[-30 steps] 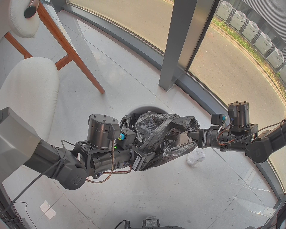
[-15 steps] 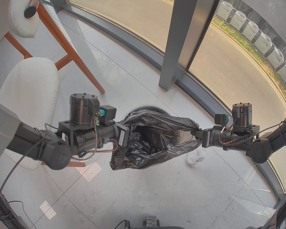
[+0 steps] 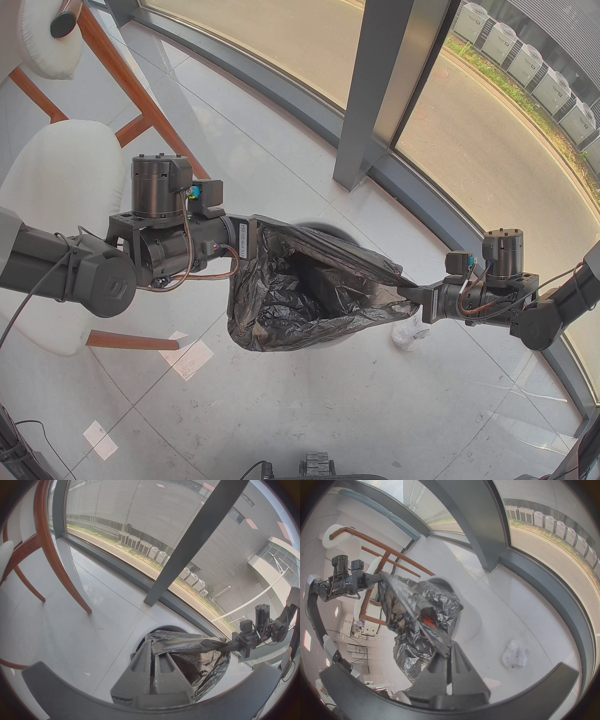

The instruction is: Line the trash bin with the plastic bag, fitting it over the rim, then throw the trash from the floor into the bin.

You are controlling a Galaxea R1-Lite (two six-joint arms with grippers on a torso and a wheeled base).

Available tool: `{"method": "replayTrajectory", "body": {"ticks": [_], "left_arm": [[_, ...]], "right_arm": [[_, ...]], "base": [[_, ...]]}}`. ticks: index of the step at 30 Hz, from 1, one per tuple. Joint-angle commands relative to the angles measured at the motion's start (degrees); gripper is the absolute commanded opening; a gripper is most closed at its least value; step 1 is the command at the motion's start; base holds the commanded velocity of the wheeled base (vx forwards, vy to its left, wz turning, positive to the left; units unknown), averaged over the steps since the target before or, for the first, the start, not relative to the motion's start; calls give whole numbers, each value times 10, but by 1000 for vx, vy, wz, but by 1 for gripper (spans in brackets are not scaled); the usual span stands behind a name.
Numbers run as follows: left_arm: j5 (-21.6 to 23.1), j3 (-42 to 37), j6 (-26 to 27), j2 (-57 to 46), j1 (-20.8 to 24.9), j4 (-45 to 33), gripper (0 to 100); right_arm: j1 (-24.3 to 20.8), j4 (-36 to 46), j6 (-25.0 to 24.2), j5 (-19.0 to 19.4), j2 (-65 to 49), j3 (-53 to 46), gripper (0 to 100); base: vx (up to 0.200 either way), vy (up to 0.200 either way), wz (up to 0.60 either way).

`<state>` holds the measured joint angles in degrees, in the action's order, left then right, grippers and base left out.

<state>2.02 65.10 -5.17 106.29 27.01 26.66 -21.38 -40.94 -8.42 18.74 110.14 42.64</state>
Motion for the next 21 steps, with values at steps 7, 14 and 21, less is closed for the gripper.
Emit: {"method": "replayTrajectory", "body": {"ticks": [7, 14, 21], "left_arm": [[0, 1, -20, -1, 17, 1, 0], [0, -6, -21, -1, 18, 2, 0], [0, -7, -21, -2, 18, 2, 0]], "right_arm": [[-31, 7, -74, -25, -44, -18, 100], [-115, 102, -180, -82, -103, -74, 100], [-191, 95, -308, -137, -47, -43, 100]], "base": [[0, 0, 0], [0, 0, 0], [0, 0, 0]]}}
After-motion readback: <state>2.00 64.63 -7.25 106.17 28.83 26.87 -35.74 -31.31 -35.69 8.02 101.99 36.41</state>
